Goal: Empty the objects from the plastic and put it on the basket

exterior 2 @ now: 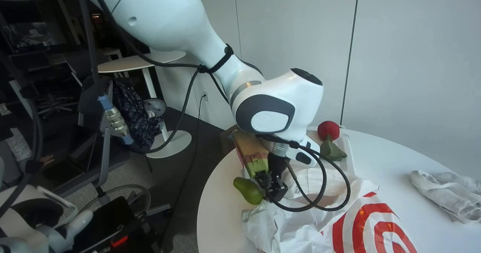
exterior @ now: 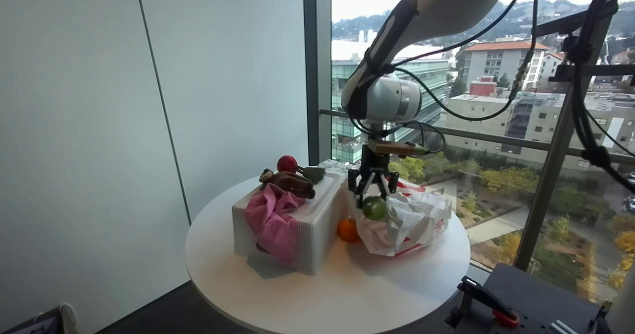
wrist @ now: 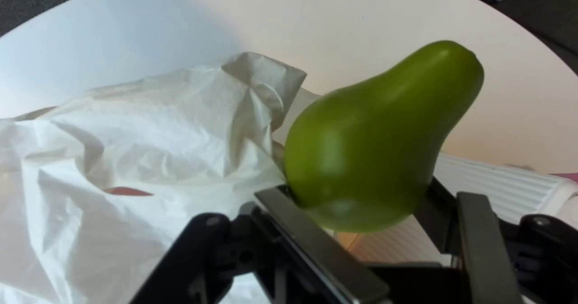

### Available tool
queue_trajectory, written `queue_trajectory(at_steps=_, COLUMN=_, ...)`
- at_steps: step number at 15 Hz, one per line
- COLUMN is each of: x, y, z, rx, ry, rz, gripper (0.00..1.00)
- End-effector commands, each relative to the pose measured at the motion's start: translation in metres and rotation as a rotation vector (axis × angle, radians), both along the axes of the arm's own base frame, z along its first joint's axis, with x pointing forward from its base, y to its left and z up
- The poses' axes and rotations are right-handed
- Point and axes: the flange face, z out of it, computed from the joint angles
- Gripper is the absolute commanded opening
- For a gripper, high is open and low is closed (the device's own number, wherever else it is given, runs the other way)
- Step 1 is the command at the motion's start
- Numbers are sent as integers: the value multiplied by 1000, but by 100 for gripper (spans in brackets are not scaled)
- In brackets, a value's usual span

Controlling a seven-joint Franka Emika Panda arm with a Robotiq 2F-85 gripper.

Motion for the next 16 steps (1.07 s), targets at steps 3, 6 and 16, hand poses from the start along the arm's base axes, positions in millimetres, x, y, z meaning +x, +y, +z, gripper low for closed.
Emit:
queue_trajectory(at_steps=3, x=-14, y=14, z=-55, rx=-99, ry=-116, rz=25, gripper=45)
queue_trajectory(at_steps=6, x=-27, y=24, z=-91, rx=-154, ry=-170, rz=13, gripper=45)
queue_trajectory(at_steps=16, x=-54, y=50, z=-142, rx=-168, ry=-51, rz=48, gripper=94)
